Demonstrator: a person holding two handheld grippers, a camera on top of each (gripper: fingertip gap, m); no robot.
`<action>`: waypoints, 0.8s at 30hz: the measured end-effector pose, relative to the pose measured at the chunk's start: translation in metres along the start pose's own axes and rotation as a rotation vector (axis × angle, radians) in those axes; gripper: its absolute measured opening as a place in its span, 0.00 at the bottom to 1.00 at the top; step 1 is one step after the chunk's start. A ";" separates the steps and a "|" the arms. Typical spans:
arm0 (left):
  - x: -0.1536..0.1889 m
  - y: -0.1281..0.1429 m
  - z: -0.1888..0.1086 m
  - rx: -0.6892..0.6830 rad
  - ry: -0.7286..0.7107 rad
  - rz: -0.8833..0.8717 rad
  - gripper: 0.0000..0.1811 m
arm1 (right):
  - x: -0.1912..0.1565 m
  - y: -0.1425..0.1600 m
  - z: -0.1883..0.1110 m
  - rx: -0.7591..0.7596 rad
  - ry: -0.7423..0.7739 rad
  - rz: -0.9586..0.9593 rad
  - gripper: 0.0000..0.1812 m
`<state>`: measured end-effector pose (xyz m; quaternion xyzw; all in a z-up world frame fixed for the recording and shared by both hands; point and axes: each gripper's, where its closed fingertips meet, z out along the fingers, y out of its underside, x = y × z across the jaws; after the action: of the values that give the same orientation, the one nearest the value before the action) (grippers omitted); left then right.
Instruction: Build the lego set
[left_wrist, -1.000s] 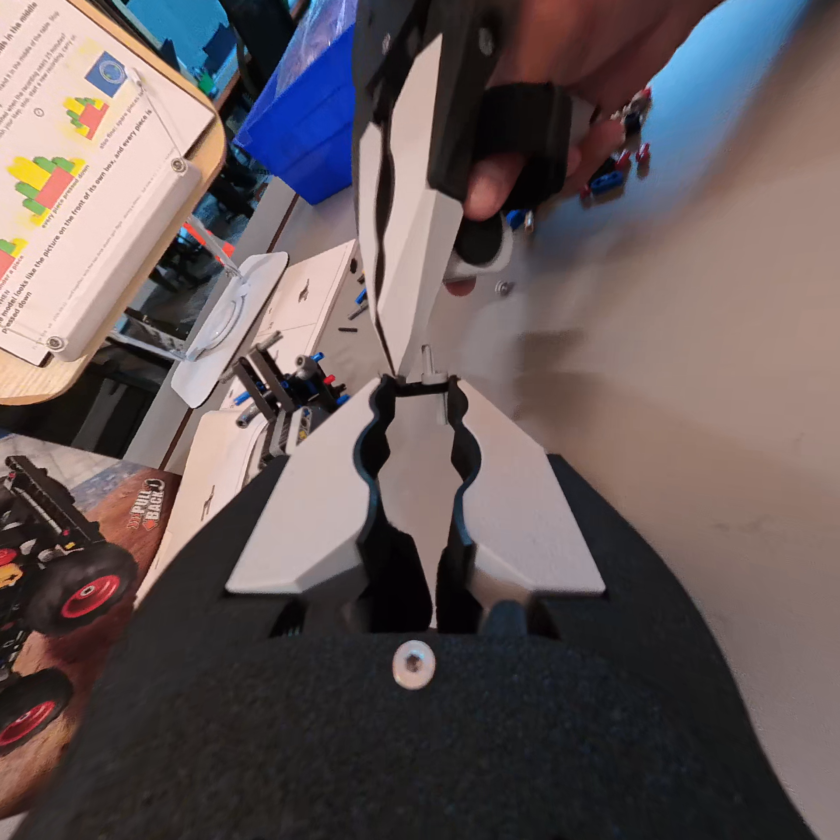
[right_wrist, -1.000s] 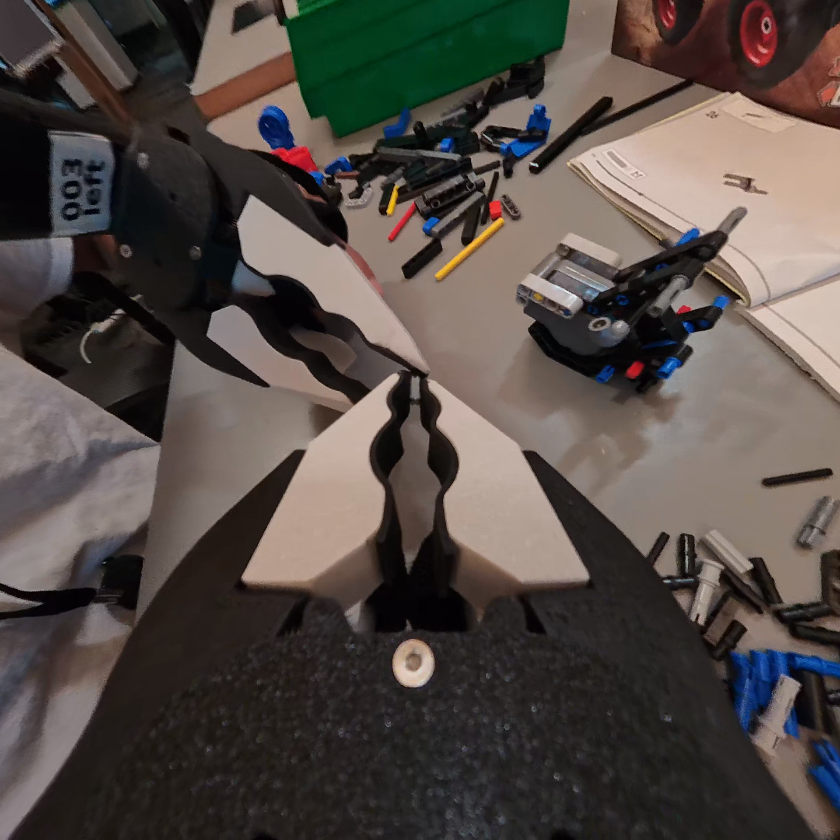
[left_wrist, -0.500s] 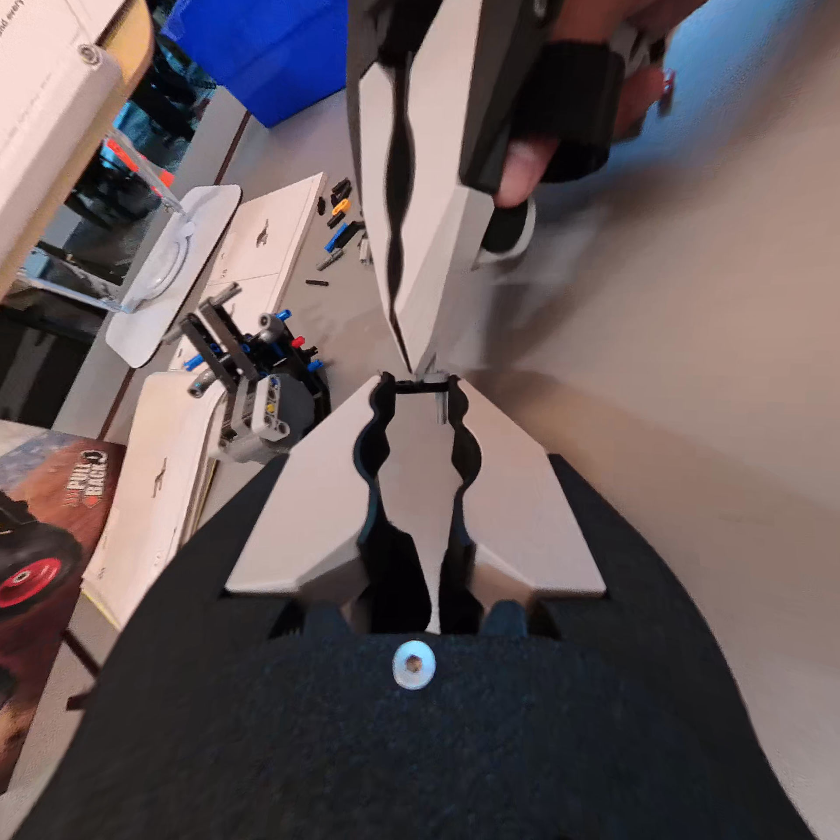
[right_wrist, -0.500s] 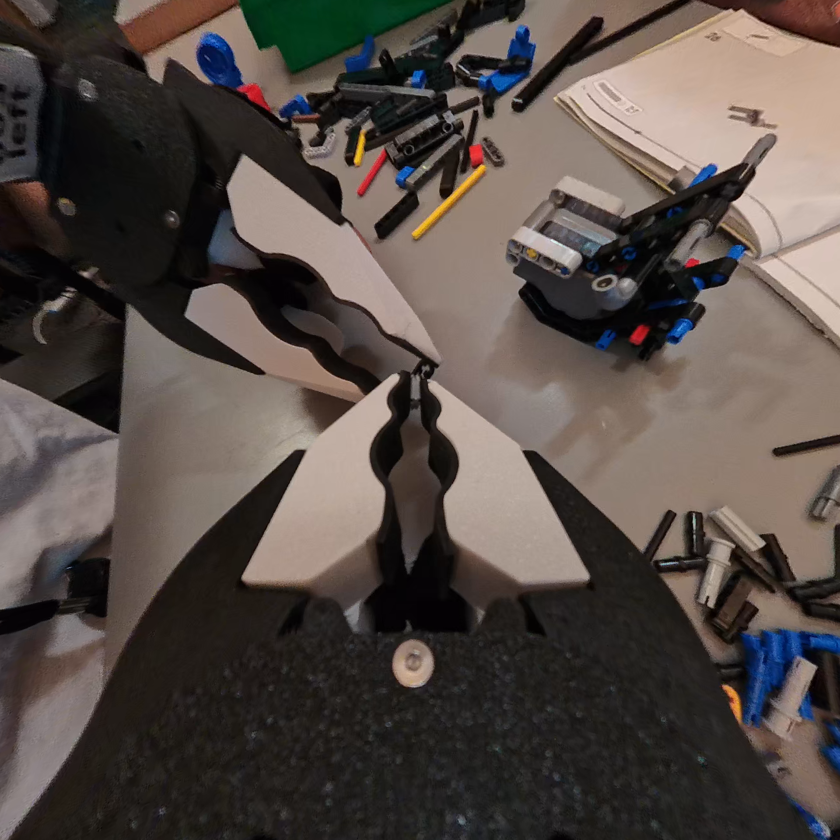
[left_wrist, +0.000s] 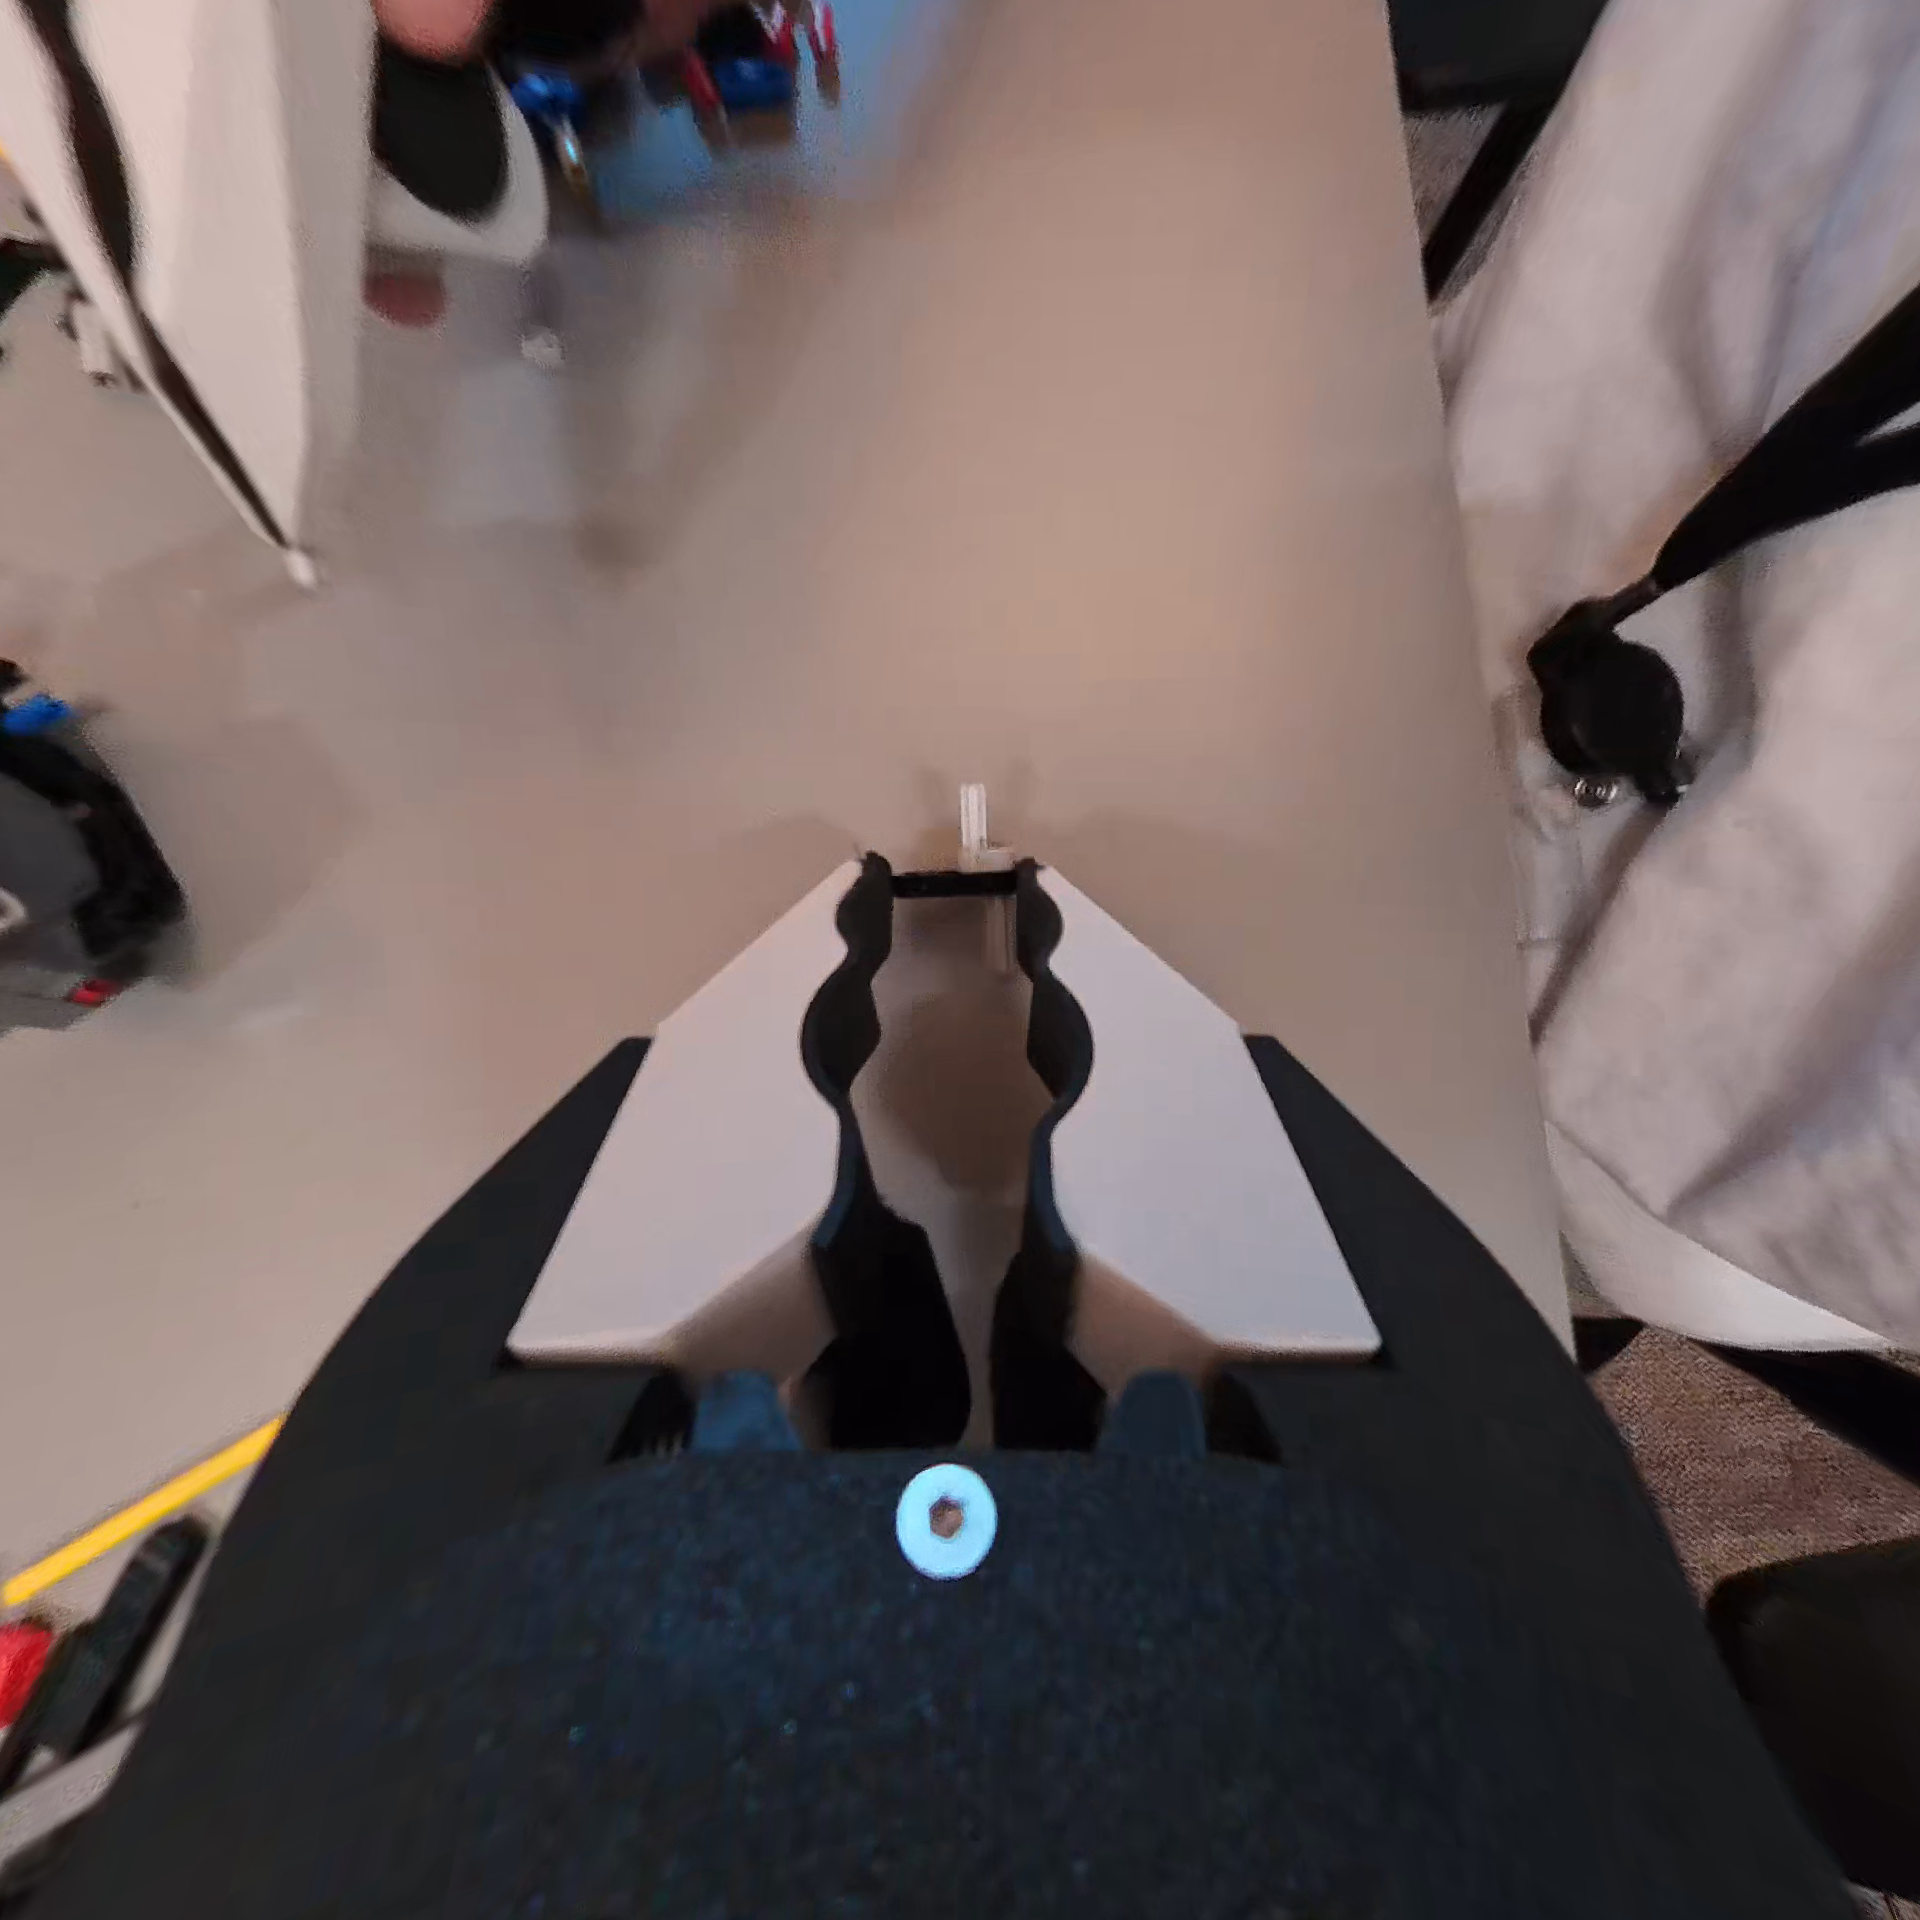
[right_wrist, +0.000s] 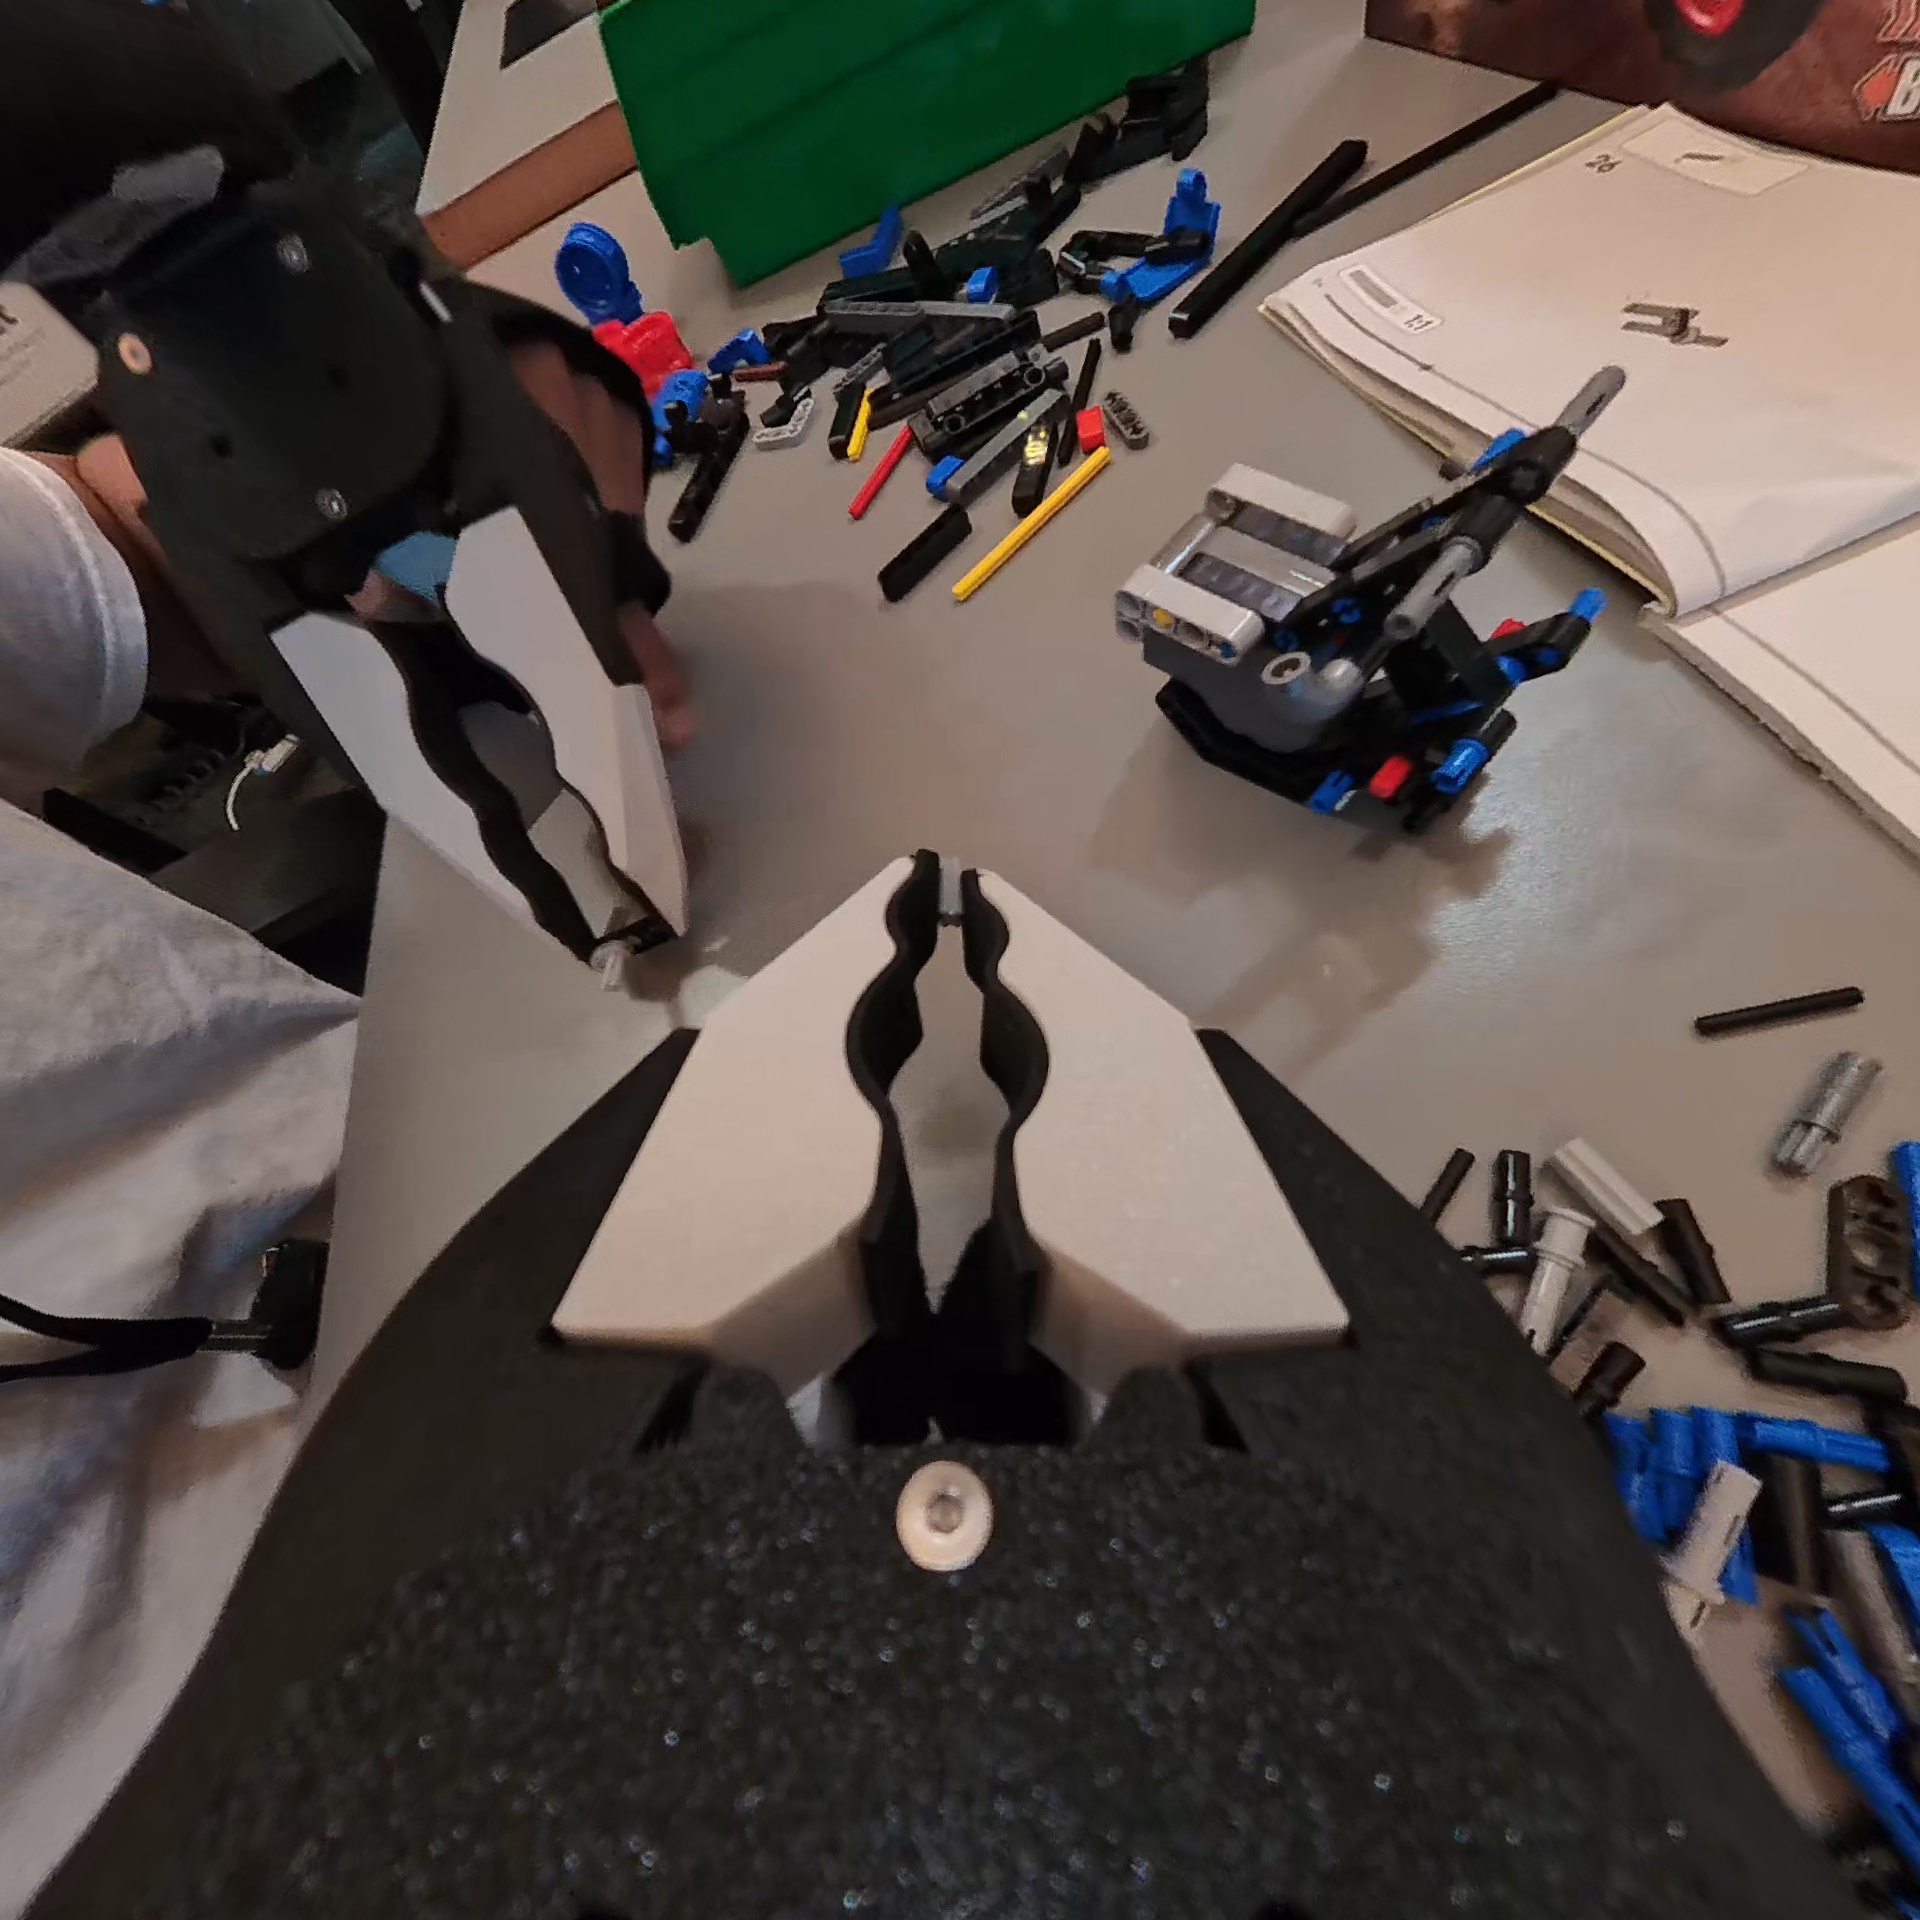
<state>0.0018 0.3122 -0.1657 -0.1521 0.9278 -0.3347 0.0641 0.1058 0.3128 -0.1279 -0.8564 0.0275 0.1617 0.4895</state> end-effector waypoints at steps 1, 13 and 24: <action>0.004 0.003 0.001 -0.014 -0.009 0.000 0.12 | -0.001 -0.001 -0.001 0.004 -0.004 0.000 0.02; 0.029 0.009 0.003 0.050 -0.178 -0.184 0.11 | -0.008 0.001 -0.001 0.002 -0.047 0.009 0.02; -0.005 0.000 0.007 -0.070 -0.544 0.270 0.02 | -0.060 0.006 0.005 -0.015 -0.331 0.037 0.02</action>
<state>0.0080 0.3099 -0.1709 -0.1136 0.8994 -0.2380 0.3487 0.0469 0.3075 -0.1167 -0.8211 -0.0389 0.3098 0.4778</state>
